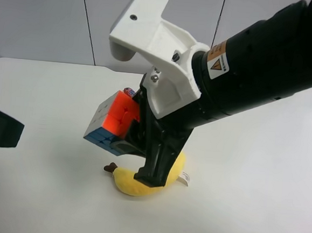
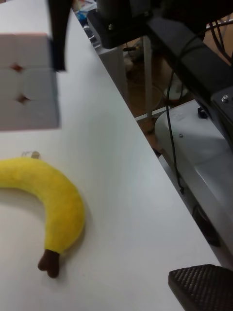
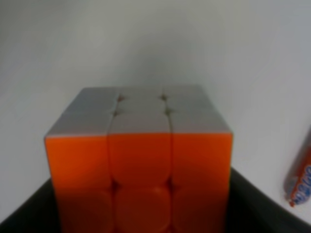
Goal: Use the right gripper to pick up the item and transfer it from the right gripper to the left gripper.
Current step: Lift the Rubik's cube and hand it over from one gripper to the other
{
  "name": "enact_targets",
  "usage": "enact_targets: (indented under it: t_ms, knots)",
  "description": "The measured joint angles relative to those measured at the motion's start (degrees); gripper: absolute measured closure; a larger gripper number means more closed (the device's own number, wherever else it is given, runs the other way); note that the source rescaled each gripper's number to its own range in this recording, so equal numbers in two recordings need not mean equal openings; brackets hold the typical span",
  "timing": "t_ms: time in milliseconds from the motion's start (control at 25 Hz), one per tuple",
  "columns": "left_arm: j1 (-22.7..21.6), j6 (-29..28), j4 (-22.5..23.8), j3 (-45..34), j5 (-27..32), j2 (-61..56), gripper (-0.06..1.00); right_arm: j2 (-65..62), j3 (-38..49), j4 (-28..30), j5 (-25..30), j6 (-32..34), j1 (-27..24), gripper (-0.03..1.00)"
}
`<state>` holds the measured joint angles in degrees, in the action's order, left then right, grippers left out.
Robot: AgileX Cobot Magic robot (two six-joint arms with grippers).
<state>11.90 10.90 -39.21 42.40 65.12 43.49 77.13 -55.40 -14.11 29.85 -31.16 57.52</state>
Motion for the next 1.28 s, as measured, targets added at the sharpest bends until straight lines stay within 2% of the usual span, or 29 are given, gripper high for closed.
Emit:
enact_targets:
  t_ms: [280, 480, 960, 1280]
  knots:
    - [0.7, 0.1, -1.4, 5.9, 1.5, 7.8, -0.06, 0.0, 0.0, -0.2, -2.4, 0.0, 3.2, 0.96]
    - [0.7, 2.0, -5.1, 6.4, 1.6, 11.3, -0.06, 0.0, 0.0, -1.3, -5.2, -0.1, 4.4, 0.96]
    - [0.7, 4.7, -6.0, 6.4, 1.2, 16.7, -0.06, 0.0, 0.0, -3.3, -7.0, -0.1, 4.5, 0.96]
    - [0.7, 6.1, -8.6, 6.4, 0.7, 17.9, -0.06, 0.0, 0.0, -3.4, -7.6, -0.3, 4.5, 0.96]
